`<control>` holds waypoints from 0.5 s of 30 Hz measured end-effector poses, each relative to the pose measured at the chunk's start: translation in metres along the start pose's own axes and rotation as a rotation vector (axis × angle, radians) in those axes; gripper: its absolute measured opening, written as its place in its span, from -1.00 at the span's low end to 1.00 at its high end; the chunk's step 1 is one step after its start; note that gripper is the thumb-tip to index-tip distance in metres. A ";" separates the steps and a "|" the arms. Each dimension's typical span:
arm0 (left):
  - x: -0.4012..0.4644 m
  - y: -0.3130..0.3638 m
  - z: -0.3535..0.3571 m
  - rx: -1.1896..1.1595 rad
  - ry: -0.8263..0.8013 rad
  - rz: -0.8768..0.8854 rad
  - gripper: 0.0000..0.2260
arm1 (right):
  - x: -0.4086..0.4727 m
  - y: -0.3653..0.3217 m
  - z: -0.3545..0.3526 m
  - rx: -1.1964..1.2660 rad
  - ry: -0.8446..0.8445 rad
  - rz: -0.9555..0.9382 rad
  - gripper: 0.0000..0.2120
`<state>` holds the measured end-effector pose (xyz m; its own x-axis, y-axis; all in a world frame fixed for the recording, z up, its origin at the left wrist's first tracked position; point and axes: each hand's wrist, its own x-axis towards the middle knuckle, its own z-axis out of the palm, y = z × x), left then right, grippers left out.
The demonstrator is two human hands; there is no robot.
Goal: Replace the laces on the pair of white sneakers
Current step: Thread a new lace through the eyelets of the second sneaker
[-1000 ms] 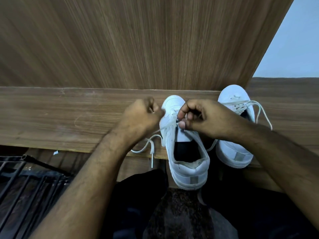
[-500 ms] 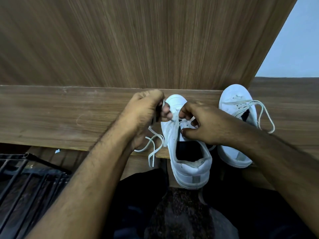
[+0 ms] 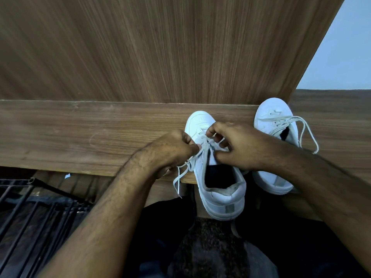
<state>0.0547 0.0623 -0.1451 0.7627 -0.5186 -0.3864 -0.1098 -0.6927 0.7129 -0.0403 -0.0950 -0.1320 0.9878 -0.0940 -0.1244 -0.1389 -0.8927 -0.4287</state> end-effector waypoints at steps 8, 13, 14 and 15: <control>-0.006 0.017 -0.002 -0.334 0.109 0.045 -0.83 | 0.004 0.004 -0.004 0.122 0.044 0.078 -0.68; -0.017 0.025 -0.009 -0.572 -0.064 0.218 -0.53 | 0.004 0.007 -0.003 0.221 0.149 0.023 -0.82; -0.013 0.024 -0.009 -0.510 -0.058 0.256 -0.41 | 0.004 0.006 -0.003 0.324 0.199 0.012 -0.74; -0.014 0.026 -0.008 -0.443 -0.057 0.286 -0.26 | 0.004 0.003 -0.003 0.476 0.246 0.017 -0.63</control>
<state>0.0461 0.0552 -0.1163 0.7044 -0.6909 -0.1629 -0.0190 -0.2477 0.9686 -0.0363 -0.0995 -0.1308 0.9647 -0.2576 0.0540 -0.1150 -0.5972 -0.7938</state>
